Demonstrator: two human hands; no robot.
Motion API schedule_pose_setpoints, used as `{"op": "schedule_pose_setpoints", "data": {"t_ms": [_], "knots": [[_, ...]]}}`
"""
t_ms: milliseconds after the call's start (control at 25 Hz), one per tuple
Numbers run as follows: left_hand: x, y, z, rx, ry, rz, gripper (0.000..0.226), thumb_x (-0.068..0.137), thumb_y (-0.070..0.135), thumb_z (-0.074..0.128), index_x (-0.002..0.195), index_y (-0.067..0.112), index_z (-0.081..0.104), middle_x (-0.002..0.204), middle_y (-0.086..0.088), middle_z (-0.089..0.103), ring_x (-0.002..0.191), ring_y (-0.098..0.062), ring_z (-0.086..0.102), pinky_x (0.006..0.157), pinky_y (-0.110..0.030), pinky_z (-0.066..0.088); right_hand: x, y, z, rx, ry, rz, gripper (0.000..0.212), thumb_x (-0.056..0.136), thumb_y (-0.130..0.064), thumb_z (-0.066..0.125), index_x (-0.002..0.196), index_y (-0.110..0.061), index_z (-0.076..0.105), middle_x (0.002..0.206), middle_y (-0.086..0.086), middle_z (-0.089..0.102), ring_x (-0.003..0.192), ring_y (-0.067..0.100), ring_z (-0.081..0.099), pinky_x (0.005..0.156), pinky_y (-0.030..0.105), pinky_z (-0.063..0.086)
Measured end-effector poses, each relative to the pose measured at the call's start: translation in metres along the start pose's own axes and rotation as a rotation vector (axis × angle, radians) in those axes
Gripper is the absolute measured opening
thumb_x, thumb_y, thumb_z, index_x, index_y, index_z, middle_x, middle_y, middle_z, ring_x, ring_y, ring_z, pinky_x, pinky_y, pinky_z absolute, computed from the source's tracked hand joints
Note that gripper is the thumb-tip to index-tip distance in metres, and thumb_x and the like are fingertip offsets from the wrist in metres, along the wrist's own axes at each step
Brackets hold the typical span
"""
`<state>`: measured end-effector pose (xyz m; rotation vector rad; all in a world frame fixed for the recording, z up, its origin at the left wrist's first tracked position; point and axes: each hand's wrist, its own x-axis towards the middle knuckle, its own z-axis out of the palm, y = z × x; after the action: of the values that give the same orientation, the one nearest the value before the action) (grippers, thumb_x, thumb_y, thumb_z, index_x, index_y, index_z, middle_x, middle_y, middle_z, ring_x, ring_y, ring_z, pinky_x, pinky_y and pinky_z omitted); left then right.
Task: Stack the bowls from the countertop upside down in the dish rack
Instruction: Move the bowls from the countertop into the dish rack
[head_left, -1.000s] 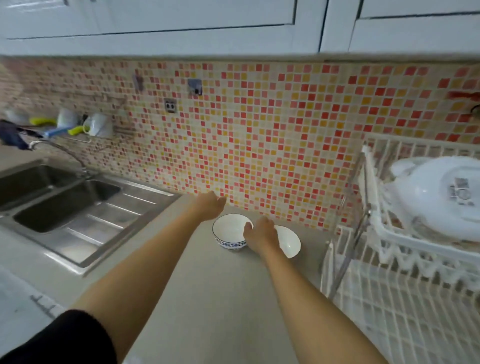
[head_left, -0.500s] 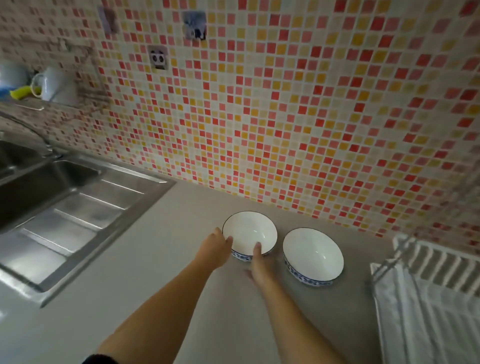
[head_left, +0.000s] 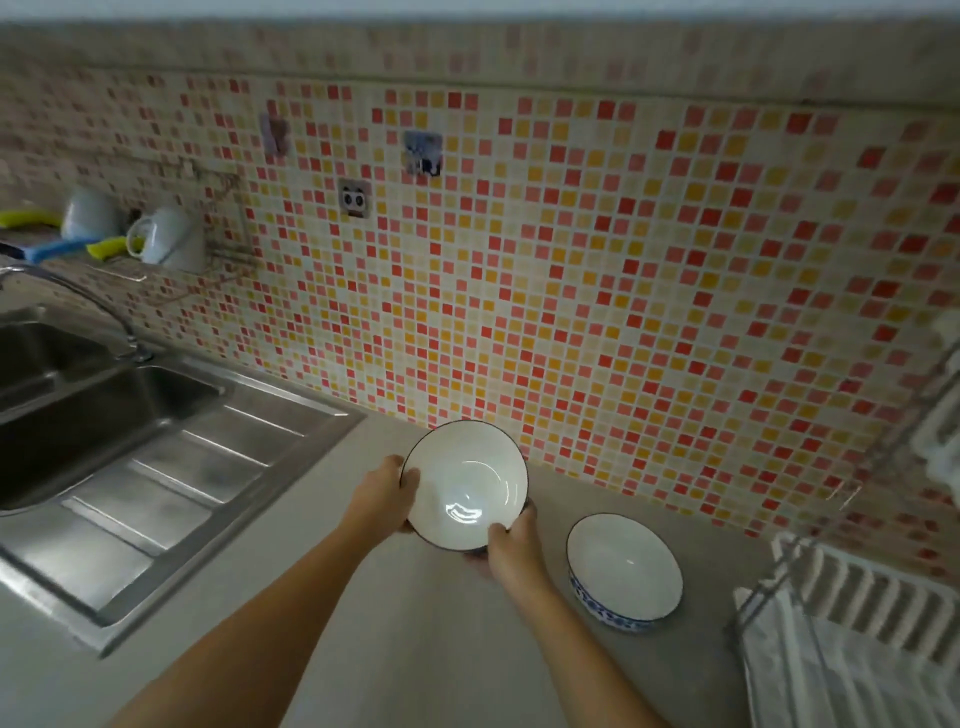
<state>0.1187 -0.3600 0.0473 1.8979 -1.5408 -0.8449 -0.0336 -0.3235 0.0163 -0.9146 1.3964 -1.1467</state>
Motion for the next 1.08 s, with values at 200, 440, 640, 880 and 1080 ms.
{"op": "schedule_pose_setpoints", "data": {"t_ms": [200,440,640,880,1080], "knots": [[-0.051,0.069,-0.083,-0.012,0.08,0.248,0.039,0.099,0.03,0.035,0.13,0.008,0.046,0.076,-0.002,0.058,0.055,-0.013,0.059,0.037,-0.018,0.048,-0.067,-0.096,-0.023,-0.222,-0.158,-0.324,0.066,0.091,0.006,0.037,0.142,-0.032,0.018,0.132,-0.002,0.034,0.121,0.021,0.041,0.079,0.034,0.059],[-0.153,0.139,-0.106,-0.196,0.324,0.606,0.031,0.099,0.026,0.038,0.124,0.013,0.052,0.076,0.006,0.06,0.061,-0.004,0.059,0.048,-0.01,0.049,-0.183,-0.196,-0.09,-0.448,-0.095,-0.648,0.055,0.095,-0.015,0.045,0.135,-0.043,0.019,0.119,-0.017,0.048,0.105,0.013,0.057,0.087,0.039,0.056],[-0.229,0.22,-0.07,-0.414,0.336,0.898,0.025,0.098,0.021,0.037,0.112,0.014,0.056,0.079,0.011,0.061,0.07,0.016,0.058,0.051,-0.005,0.046,-0.278,-0.253,-0.172,-0.723,0.195,-0.835,0.039,0.1,-0.024,0.036,0.137,-0.035,0.03,0.101,-0.012,0.061,0.082,0.01,0.058,0.073,0.029,0.051],[-0.296,0.329,-0.033,-0.208,0.05,1.234,0.061,0.083,0.06,0.048,0.136,0.032,0.035,0.107,0.01,0.065,0.089,0.007,0.064,0.075,-0.017,0.057,-0.333,-0.282,-0.312,-0.97,0.603,-1.102,0.069,0.092,-0.003,0.05,0.147,-0.031,0.021,0.132,0.002,0.055,0.105,0.024,0.059,0.085,0.033,0.048],[-0.342,0.402,0.003,0.174,-0.244,1.45,0.098,0.067,0.067,0.063,0.146,0.04,0.011,0.153,0.016,0.024,0.136,-0.004,0.032,0.111,-0.036,0.035,-0.344,-0.273,-0.415,-1.453,0.757,-1.142,0.097,0.059,0.02,0.07,0.14,-0.012,0.028,0.134,0.023,0.053,0.043,0.029,0.058,0.047,0.022,0.04]]}}
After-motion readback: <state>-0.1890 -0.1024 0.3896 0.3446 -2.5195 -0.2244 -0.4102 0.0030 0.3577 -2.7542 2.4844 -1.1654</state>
